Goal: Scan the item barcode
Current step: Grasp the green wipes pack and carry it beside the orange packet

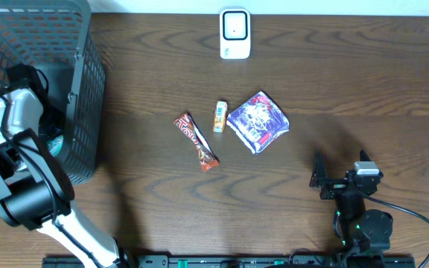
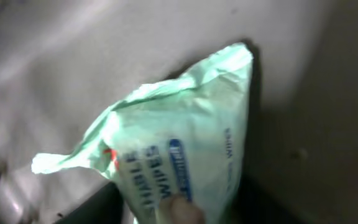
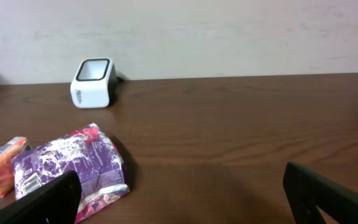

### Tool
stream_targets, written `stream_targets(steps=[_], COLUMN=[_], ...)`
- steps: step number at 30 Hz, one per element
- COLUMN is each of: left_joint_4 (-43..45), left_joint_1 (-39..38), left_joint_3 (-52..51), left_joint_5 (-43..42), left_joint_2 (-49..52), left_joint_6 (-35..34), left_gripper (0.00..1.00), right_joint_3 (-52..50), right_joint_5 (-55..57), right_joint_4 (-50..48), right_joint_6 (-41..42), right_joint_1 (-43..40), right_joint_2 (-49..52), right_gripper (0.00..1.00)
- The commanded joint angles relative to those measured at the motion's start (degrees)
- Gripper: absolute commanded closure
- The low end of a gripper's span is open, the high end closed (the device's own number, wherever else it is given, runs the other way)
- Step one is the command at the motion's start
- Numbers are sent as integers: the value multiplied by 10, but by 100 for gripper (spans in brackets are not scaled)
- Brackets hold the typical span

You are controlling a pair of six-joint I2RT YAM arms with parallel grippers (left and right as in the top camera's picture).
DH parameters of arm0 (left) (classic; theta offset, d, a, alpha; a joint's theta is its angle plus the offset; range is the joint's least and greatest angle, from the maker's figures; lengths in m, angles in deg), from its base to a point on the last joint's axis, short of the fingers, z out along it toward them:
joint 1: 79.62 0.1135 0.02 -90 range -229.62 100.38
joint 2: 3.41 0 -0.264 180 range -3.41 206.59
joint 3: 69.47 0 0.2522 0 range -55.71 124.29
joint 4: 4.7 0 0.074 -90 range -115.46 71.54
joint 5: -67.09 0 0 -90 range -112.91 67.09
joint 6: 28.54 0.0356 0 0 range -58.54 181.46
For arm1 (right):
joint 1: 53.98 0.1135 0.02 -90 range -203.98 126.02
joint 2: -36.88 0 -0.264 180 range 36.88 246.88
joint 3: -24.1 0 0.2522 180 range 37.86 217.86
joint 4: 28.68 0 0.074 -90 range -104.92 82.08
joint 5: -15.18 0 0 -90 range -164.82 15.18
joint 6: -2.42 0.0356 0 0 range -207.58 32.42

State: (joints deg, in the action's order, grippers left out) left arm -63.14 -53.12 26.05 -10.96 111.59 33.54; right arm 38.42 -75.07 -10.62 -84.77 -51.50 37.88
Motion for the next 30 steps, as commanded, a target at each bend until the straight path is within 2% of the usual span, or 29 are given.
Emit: stream_targets(steps=[1,3,4,6,12,18,23,26,30], left_joint_4=[-3,-2,-3,-3,-20,20,105,160,228], left_joint_1=[2,2,2,2,2,1,0,-8,-62], left_joint_3=[-7,-7,-7,-6,21,37,37,37,37], left_joint_5=[5,5,5,5,5,-3,-127,-190,-260], left_joint_2=[13,13,13,12,-28,-174,-321,-393,-465], left_joint_6=[-3,-3,-3,-2,-3,-5,-7,-40,-46], left_gripper=[65,65,70,92,93,93,92,93,93], right_joint_3=[-2,-2,-2,-2,-2,-2,-2,-2,-2], right_joint_5=[-1,-1,-1,-1,-1,-1,-1,-1,-1], right_joint_4=[1,1,1,1,1,1,1,1,1], right_joint_6=[8,8,8,8,8,8,8,8,8], right_joint_1=[2,2,2,2,2,2,2,2,2], right_joint_2=[-3,-3,-3,-3,-3,-3,-3,-3,-3], right_gripper=[1,1,1,1,1,1,1,1,1])
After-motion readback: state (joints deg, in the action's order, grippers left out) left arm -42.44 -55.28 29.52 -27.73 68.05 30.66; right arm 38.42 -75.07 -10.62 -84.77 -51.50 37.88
